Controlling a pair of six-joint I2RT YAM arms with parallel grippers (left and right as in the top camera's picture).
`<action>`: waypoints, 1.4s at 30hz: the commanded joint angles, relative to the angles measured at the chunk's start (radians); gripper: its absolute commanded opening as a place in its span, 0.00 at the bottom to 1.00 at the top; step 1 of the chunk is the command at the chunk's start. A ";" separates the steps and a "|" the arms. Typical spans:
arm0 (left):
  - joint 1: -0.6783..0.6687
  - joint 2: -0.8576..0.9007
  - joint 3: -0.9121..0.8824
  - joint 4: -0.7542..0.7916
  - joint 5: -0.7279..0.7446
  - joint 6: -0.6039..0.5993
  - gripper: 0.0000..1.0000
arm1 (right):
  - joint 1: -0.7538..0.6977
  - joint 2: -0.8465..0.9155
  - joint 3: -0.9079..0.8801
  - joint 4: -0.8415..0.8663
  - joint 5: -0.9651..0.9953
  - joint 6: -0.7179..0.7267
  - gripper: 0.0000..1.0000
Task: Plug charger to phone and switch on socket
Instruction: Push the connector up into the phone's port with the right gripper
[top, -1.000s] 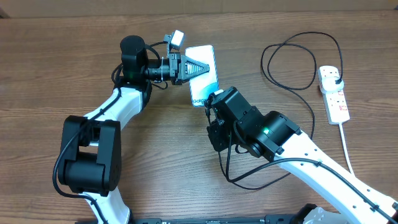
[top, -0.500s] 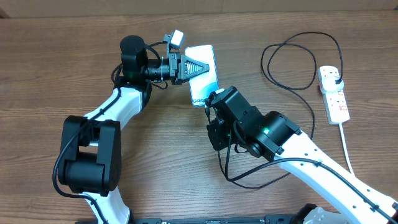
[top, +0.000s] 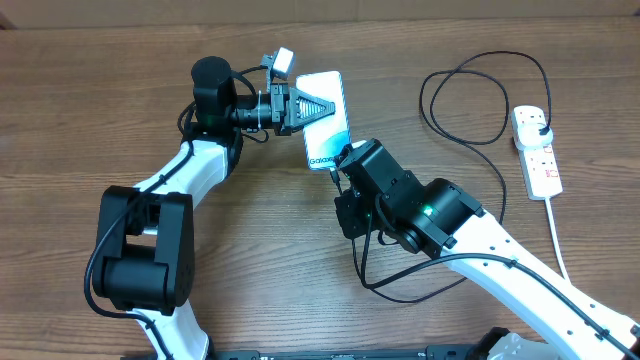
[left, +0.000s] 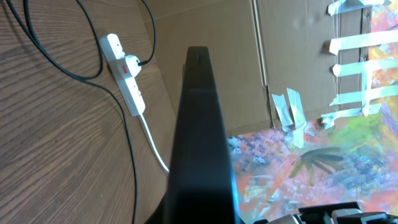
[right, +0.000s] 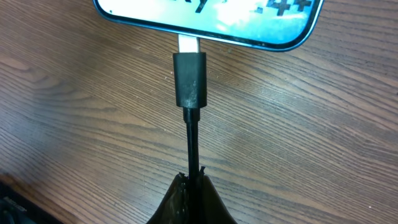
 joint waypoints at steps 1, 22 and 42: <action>-0.001 -0.006 0.016 0.004 0.016 -0.027 0.04 | -0.006 -0.001 0.009 0.037 0.002 0.012 0.04; -0.006 -0.006 0.016 0.004 0.024 -0.034 0.04 | -0.006 0.001 0.007 0.077 0.032 0.012 0.28; -0.007 -0.006 0.016 0.004 0.056 0.022 0.04 | -0.006 0.081 0.010 0.166 0.011 0.031 0.13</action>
